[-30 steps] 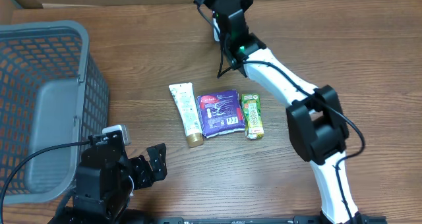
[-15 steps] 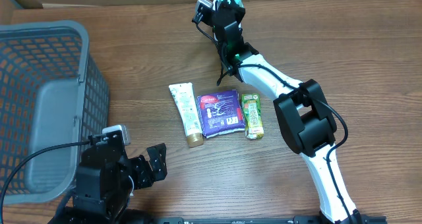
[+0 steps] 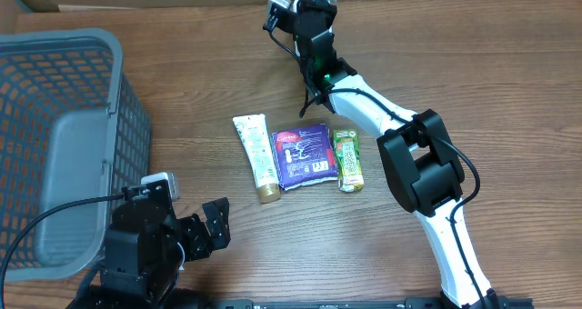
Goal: Scan the item barcode
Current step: 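Hold the teal wipes packet over the scanner window, then move the teal wipes packet right and drop it on the table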
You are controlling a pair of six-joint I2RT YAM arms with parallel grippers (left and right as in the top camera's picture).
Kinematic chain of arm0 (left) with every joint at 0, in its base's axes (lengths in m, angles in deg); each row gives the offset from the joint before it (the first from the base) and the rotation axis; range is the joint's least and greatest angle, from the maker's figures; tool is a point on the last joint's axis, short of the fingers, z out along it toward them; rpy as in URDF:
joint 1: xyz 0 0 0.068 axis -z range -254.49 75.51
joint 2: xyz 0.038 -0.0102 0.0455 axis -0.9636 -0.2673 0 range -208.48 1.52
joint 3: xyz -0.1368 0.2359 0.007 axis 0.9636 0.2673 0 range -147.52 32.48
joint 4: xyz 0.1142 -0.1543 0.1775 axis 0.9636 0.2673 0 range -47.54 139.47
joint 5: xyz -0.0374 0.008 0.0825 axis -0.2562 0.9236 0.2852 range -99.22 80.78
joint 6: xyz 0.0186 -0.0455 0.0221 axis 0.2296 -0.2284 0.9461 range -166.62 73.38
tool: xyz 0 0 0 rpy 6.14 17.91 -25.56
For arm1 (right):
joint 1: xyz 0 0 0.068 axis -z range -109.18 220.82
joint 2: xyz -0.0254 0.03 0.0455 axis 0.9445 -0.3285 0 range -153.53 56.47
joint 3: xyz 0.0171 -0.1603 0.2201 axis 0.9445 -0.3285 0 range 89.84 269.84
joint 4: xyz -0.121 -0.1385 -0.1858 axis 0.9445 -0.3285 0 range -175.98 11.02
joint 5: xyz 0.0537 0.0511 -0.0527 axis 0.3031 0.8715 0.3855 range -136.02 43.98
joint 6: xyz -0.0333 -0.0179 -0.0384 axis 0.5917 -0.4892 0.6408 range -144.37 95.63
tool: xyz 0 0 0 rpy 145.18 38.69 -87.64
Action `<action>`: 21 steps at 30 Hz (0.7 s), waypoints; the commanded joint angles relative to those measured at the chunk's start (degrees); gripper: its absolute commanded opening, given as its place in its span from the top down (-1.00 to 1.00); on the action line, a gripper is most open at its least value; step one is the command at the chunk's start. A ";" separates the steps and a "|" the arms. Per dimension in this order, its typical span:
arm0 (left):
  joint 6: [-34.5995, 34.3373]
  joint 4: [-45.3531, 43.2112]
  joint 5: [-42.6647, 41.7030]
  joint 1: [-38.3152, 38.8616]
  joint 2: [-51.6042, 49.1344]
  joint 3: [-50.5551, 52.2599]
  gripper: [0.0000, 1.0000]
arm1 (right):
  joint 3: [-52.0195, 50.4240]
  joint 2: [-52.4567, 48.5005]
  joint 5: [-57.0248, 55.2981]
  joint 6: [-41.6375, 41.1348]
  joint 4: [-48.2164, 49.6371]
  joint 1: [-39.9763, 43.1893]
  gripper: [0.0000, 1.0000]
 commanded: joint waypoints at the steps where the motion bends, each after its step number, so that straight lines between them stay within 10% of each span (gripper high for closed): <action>1: -0.37 -0.02 -0.44 0.26 0.68 0.50 -0.99 | 1.25 0.02 0.07 2.27 -0.07 0.87 0.92; 21: -0.37 -0.02 -0.44 0.26 0.68 0.50 -0.99 | 1.25 2.58 -6.84 -3.45 -1.25 -3.19 0.93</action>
